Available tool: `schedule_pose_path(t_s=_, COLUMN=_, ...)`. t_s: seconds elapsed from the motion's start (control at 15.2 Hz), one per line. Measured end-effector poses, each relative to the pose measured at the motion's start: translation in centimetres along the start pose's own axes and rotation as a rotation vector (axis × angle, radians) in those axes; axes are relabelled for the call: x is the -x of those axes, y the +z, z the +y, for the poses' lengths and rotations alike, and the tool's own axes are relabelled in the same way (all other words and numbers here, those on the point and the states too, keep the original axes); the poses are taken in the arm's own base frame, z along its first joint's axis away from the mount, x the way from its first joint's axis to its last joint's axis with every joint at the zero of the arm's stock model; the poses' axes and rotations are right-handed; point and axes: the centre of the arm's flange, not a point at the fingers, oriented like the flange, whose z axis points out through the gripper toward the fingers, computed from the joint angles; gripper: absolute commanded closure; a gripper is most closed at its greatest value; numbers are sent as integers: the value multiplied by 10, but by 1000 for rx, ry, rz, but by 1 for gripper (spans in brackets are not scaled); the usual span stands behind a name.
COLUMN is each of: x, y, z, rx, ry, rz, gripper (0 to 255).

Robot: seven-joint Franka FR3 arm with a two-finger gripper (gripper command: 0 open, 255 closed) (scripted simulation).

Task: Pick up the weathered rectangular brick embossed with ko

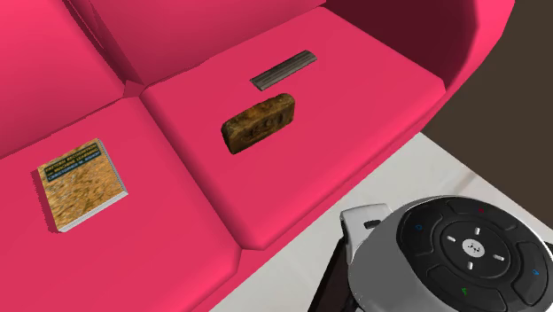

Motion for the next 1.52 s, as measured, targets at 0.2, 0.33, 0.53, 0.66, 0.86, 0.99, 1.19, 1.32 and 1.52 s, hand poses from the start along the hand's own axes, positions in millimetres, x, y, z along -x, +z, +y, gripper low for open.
schedule_pose_path(t_s=0.2, x=-7, y=-3, z=14, rx=3, ry=-35, rz=4, gripper=0)
schedule_pose_path(t_s=0.33, x=-19, y=-6, z=32, rx=8, ry=-93, rz=9, gripper=0)
schedule_pose_path(t_s=0.53, x=-44, y=-15, z=61, rx=16, ry=-184, rz=19, gripper=0)
schedule_pose_path(t_s=0.66, x=-59, y=-19, z=78, rx=22, ry=-247, rz=26, gripper=0)
schedule_pose_path(t_s=0.86, x=-84, y=-25, z=105, rx=31, ry=-341, rz=35, gripper=0)
schedule_pose_path(t_s=0.99, x=-103, y=-30, z=121, rx=37, ry=-404, rz=41, gripper=0)
schedule_pose_path(t_s=1.19, x=-135, y=-34, z=141, rx=46, ry=-498, rz=51, gripper=0)
schedule_pose_path(t_s=1.32, x=-156, y=-42, z=153, rx=52, ry=-561, rz=57, gripper=0)
schedule_pose_path(t_s=1.52, x=-187, y=-53, z=168, rx=61, ry=-655, rz=67, gripper=0)
